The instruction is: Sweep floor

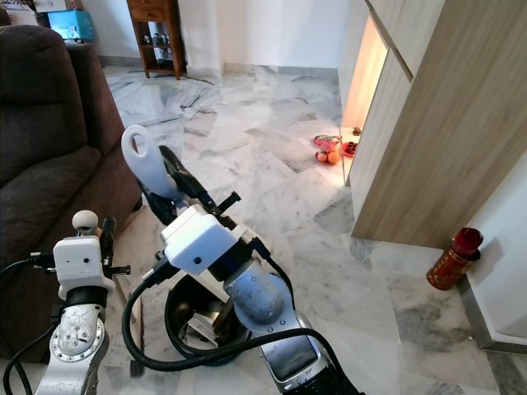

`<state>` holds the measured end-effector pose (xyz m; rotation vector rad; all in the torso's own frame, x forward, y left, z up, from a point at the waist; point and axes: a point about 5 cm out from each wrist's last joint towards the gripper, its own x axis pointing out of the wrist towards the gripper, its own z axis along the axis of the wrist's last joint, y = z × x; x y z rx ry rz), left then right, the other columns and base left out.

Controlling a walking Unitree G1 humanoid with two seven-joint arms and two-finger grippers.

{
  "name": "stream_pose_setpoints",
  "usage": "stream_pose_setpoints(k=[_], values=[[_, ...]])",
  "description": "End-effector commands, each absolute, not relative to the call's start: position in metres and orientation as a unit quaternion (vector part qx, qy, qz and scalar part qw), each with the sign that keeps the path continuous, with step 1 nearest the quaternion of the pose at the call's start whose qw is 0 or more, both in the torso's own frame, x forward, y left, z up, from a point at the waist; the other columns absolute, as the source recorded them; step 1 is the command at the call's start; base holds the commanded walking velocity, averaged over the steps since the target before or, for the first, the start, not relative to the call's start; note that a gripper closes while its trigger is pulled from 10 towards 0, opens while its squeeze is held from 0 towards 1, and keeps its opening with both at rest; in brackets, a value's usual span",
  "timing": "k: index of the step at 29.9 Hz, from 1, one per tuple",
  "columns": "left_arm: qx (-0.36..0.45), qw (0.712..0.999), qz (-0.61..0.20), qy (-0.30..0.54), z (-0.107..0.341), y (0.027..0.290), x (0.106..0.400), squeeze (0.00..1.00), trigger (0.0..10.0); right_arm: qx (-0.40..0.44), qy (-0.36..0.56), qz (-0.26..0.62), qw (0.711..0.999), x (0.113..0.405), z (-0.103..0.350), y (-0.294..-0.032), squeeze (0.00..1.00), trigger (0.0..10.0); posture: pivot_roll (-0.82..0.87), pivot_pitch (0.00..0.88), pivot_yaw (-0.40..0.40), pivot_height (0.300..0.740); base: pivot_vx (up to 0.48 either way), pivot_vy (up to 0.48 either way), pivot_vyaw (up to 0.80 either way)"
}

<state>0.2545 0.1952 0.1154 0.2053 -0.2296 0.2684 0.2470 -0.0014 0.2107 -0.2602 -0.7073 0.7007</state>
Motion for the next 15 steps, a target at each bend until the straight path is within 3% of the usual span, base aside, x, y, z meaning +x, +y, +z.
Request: stream_pose_setpoints(k=[1, 15], values=[[0.107, 0.975, 0.132, -0.140, 0.123, 0.194, 0.257, 0.00, 10.0, -0.122, -0.377, 0.327, 0.858, 0.244, 0.226, -0.001, 0.00, 10.0, 0.12, 0.000, 0.007, 0.740, 0.000, 0.000, 0.00], [0.105, 0.976, 0.128, -0.143, 0.125, 0.192, 0.260, 0.00, 10.0, -0.164, -0.378, 0.153, 0.898, 0.281, 0.236, -0.050, 0.00, 10.0, 0.11, 0.000, 0.011, 0.740, 0.000, 0.000, 0.00]])
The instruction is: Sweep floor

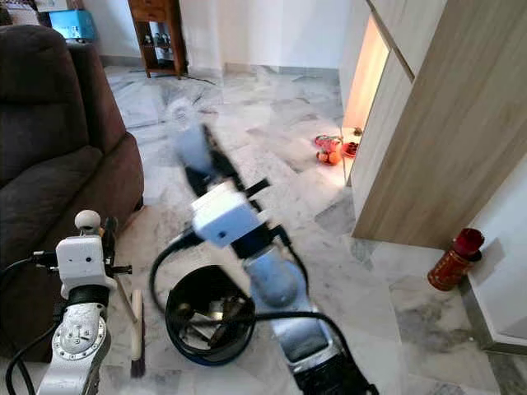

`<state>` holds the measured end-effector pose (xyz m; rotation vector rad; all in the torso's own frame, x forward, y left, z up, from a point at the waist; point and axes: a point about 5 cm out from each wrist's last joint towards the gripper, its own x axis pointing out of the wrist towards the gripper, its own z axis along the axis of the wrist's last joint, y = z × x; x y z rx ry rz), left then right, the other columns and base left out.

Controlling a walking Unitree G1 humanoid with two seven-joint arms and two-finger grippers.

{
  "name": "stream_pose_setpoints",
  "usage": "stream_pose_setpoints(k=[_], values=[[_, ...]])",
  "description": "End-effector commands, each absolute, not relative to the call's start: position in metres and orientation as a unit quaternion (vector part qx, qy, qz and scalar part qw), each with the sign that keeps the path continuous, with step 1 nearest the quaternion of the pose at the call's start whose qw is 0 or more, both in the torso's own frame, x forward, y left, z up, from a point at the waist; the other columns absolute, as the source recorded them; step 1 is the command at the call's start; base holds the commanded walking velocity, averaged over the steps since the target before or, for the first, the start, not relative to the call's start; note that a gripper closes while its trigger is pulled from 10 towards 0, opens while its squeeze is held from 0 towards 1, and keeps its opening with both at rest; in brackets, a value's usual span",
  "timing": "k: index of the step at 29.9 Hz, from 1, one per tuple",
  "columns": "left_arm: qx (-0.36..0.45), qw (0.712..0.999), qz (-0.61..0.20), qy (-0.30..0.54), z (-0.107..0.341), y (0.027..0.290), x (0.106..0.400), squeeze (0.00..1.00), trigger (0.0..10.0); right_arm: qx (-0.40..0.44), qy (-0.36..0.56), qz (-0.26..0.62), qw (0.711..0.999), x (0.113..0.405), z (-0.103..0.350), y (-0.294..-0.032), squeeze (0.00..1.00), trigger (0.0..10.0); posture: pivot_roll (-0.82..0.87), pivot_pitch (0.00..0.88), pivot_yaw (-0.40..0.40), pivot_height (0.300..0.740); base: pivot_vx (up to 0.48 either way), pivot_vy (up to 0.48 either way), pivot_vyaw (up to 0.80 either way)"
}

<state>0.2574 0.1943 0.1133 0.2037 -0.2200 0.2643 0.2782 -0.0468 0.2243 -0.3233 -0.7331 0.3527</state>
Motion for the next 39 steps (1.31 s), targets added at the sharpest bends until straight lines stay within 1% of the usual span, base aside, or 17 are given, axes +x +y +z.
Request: stream_pose_setpoints(k=[1, 3, 6, 7, 9, 10, 15, 18, 23, 24, 27, 31, 39], values=[[0.105, 0.976, 0.127, -0.143, 0.124, 0.192, 0.261, 0.00, 10.0, -0.170, -0.375, 0.145, 0.900, 0.283, 0.234, -0.053, 0.00, 10.0, 0.11, 0.000, 0.011, 0.740, 0.000, 0.000, 0.00], [0.105, 0.976, 0.127, -0.143, 0.124, 0.192, 0.261, 0.00, 10.0, -0.181, -0.370, 0.136, 0.901, 0.286, 0.232, -0.058, 0.00, 10.0, 0.11, 0.000, 0.011, 0.740, 0.000, 0.000, 0.00], [0.102, 0.977, 0.121, -0.143, 0.124, 0.190, 0.262, 0.00, 10.0, -0.184, -0.343, 0.093, 0.917, 0.295, 0.221, -0.075, 0.00, 10.0, 0.10, 0.000, 0.012, 0.740, 0.000, 0.000, 0.00], [0.102, 0.977, 0.121, -0.143, 0.124, 0.190, 0.262, 0.00, 10.0, -0.184, -0.343, 0.093, 0.917, 0.295, 0.221, -0.075, 0.00, 10.0, 0.10, 0.000, 0.012, 0.740, 0.000, 0.000, 0.00], [0.094, 0.980, 0.106, -0.139, 0.122, 0.187, 0.264, 0.00, 10.0, -0.185, -0.318, 0.068, 0.927, 0.301, 0.209, -0.087, 0.00, 10.0, 0.10, 0.000, 0.013, 0.740, 0.000, 0.000, 0.00], [0.094, 0.980, 0.106, -0.139, 0.122, 0.187, 0.264, 0.00, 10.0, -0.185, -0.318, 0.068, 0.927, 0.301, 0.209, -0.087, 0.00, 10.0, 0.10, 0.000, 0.013, 0.740, 0.000, 0.000, 0.00], [0.085, 0.985, 0.076, -0.128, 0.119, 0.179, 0.265, 0.00, 10.0, -0.160, -0.268, 0.026, 0.950, 0.308, 0.189, -0.110, 0.00, 10.0, 0.09, 0.000, 0.012, 0.740, 0.000, 0.000, 0.00], [0.078, 0.988, 0.058, -0.122, 0.115, 0.174, 0.264, 0.00, 10.0, -0.156, -0.245, 0.004, 0.957, 0.310, 0.177, -0.123, 0.00, 10.0, 0.09, 0.000, 0.011, 0.740, 0.000, 0.000, 0.00], [0.076, 0.989, 0.044, -0.118, 0.114, 0.172, 0.265, 0.00, 10.0, -0.164, -0.227, -0.014, 0.960, 0.310, 0.166, -0.133, 0.00, 10.0, 0.10, 0.000, 0.012, 0.740, 0.000, 0.000, 0.00], [0.080, 0.989, 0.038, -0.119, 0.115, 0.171, 0.265, 0.00, 10.0, -0.154, -0.218, -0.027, 0.963, 0.310, 0.162, -0.136, 0.00, 10.0, 0.10, 0.000, 0.014, 0.740, 0.000, 0.000, 0.00], [0.081, 0.989, 0.031, -0.116, 0.114, 0.172, 0.264, 0.00, 10.0, -0.157, -0.197, -0.052, 0.966, 0.310, 0.152, -0.144, 0.00, 10.0, 0.10, 0.000, 0.015, 0.740, 0.000, 0.000, 0.00], [0.081, 0.990, 0.029, -0.116, 0.114, 0.173, 0.263, 0.00, 10.0, -0.161, -0.192, -0.053, 0.967, 0.310, 0.148, -0.145, 0.00, 10.0, 0.10, 0.000, 0.014, 0.740, 0.000, 0.000, 0.00], [0.086, 0.990, 0.019, -0.114, 0.114, 0.177, 0.256, 0.00, 10.0, -0.142, -0.160, -0.076, 0.974, 0.310, 0.135, -0.153, 0.00, 10.0, 0.10, 0.000, 0.012, 0.740, 0.000, 0.000, 0.00]])
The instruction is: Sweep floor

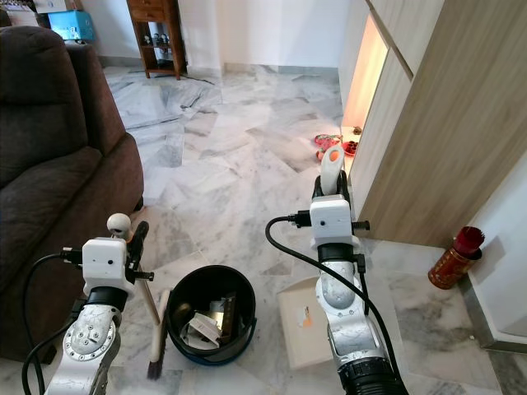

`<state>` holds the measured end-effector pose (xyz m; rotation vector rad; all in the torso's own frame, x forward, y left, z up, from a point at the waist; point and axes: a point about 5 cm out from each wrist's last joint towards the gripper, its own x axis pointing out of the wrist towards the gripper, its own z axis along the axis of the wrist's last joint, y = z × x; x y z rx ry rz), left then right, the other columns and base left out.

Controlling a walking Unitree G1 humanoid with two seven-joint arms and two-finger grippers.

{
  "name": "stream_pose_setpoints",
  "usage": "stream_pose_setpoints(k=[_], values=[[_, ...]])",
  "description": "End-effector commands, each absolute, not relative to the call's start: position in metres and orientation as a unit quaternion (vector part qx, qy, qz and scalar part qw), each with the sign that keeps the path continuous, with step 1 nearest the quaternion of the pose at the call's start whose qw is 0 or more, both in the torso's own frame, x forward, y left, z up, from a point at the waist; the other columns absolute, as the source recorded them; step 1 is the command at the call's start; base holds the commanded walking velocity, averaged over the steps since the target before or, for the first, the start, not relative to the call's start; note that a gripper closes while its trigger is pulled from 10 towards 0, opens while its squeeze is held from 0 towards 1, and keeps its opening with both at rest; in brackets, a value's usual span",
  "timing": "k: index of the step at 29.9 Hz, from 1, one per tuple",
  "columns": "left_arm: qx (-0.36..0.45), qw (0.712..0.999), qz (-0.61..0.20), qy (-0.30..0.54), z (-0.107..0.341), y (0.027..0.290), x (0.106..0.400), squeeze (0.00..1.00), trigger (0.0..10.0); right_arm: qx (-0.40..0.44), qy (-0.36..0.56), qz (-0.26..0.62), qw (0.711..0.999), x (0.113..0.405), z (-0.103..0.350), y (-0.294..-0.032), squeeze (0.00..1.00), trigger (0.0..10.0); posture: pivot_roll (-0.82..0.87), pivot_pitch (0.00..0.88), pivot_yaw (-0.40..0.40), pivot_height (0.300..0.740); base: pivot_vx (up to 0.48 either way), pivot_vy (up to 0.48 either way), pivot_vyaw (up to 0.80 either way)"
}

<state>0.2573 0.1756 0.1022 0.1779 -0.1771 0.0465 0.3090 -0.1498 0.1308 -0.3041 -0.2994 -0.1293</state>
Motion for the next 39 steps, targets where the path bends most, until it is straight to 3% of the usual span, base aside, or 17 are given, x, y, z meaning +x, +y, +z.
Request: stream_pose_setpoints(k=[1, 19, 39], values=[[0.087, 0.990, 0.019, -0.113, 0.114, 0.177, 0.255, 0.00, 10.0, -0.137, -0.158, -0.079, 0.975, 0.310, 0.134, -0.154, 0.00, 10.0, 0.10, 0.000, 0.012, 0.740, 0.000, 0.000, 0.00], [0.085, 0.989, 0.039, -0.110, 0.113, 0.188, 0.245, 0.00, 10.0, -0.077, -0.136, -0.107, 0.982, 0.310, 0.125, -0.168, 0.00, 10.0, 0.11, 0.000, 0.002, 0.740, 0.000, 0.000, 0.00], [0.081, 0.989, 0.039, -0.114, 0.112, 0.186, 0.248, 0.00, 10.0, -0.083, -0.144, -0.085, 0.982, 0.311, 0.126, -0.165, 0.00, 10.0, 0.08, 0.000, 0.003, 0.740, -0.331, 0.000, 0.00]])
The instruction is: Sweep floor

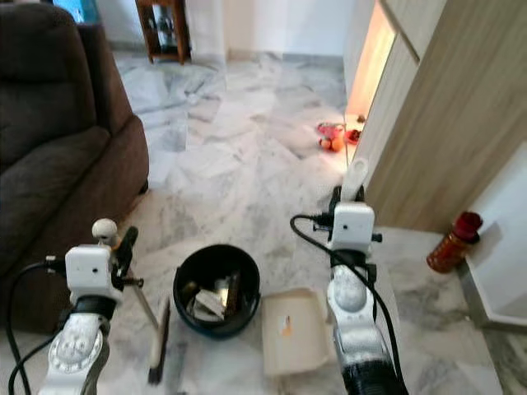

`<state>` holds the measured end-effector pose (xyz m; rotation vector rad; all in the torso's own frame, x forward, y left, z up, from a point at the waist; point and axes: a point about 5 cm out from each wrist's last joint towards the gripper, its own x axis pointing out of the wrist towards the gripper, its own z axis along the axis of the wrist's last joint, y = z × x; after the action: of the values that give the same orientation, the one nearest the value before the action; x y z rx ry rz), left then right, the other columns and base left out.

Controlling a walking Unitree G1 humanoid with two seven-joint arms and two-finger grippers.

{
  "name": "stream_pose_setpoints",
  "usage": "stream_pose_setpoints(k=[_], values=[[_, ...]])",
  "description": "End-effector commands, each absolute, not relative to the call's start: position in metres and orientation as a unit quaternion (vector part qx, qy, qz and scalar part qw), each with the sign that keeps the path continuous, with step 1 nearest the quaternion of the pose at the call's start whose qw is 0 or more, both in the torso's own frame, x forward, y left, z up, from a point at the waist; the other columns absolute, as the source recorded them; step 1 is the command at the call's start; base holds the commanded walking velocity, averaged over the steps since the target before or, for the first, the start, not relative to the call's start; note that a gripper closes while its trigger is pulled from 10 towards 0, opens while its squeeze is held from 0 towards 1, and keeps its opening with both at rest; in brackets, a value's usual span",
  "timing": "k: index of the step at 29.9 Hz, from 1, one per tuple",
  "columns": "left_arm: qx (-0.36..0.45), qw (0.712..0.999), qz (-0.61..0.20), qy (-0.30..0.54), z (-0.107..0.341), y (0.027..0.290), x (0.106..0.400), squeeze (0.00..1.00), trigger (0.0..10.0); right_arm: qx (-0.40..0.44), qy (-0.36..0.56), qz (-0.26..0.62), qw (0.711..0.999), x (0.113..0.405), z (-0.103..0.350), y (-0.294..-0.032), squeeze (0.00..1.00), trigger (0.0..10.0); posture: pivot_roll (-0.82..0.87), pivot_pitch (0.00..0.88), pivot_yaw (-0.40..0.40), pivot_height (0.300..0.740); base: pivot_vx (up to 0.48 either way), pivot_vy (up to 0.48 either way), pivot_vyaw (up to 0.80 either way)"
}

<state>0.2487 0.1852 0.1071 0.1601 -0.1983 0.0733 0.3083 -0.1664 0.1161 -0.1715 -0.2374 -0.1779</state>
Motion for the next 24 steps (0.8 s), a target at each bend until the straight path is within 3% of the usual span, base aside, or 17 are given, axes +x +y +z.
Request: stream_pose_setpoints(k=[1, 11, 24], values=[[0.081, 0.989, 0.039, -0.114, 0.112, 0.186, 0.249, 0.00, 10.0, -0.082, -0.145, -0.085, 0.982, 0.311, 0.127, -0.165, 0.00, 10.0, 0.08, 0.000, 0.004, 0.740, -0.349, 0.000, 0.00], [0.083, 0.989, 0.036, -0.115, 0.111, 0.186, 0.250, 0.00, 10.0, -0.078, -0.146, -0.077, 0.983, 0.311, 0.127, -0.160, 0.00, 10.0, 0.08, 0.000, 0.007, 0.740, -0.334, 0.000, 0.00], [0.093, 0.988, 0.030, -0.119, 0.114, 0.182, 0.261, 0.00, 10.0, -0.065, -0.145, -0.045, 0.986, 0.312, 0.125, -0.151, 0.00, 10.0, 0.08, 0.000, 0.004, 0.740, 0.000, 0.000, 0.00]])
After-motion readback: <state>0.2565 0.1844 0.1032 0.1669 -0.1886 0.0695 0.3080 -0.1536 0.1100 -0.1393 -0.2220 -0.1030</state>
